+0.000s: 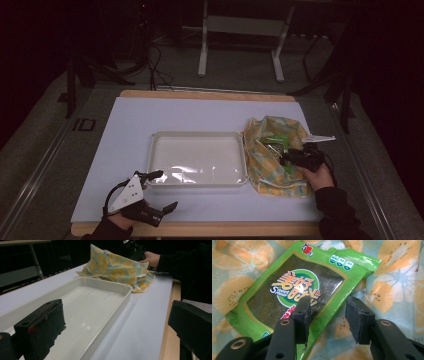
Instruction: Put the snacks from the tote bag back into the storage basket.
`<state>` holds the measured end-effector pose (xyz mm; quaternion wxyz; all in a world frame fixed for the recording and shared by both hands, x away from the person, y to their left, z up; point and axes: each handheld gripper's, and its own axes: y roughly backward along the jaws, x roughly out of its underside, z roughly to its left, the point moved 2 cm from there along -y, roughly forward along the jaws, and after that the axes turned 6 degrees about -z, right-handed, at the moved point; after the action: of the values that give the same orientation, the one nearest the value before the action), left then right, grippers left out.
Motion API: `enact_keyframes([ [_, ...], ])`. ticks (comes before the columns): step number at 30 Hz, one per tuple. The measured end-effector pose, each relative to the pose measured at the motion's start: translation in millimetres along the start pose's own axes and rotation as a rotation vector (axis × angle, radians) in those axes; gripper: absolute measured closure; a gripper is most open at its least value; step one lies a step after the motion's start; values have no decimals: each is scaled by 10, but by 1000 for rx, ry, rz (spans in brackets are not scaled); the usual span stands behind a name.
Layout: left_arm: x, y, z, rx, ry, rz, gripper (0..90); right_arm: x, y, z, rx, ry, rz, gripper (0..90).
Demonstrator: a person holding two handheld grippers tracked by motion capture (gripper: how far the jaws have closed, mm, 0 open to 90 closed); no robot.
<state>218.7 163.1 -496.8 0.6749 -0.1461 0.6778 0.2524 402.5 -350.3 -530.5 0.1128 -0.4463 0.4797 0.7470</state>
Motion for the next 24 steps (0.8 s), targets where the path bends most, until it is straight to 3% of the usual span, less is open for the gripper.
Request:
enact_keyframes([
  [10, 2, -5, 1, 0, 1, 3, 11, -5, -48, -45, -43, -56, 66, 558],
  [18, 3, -6, -1, 1, 2, 3, 11, -38, -70, -14, -76, -73, 114, 714],
  [24, 2, -5, 2, 1, 1, 3, 11, -72, -68, 64, -44, -55, 121, 844],
])
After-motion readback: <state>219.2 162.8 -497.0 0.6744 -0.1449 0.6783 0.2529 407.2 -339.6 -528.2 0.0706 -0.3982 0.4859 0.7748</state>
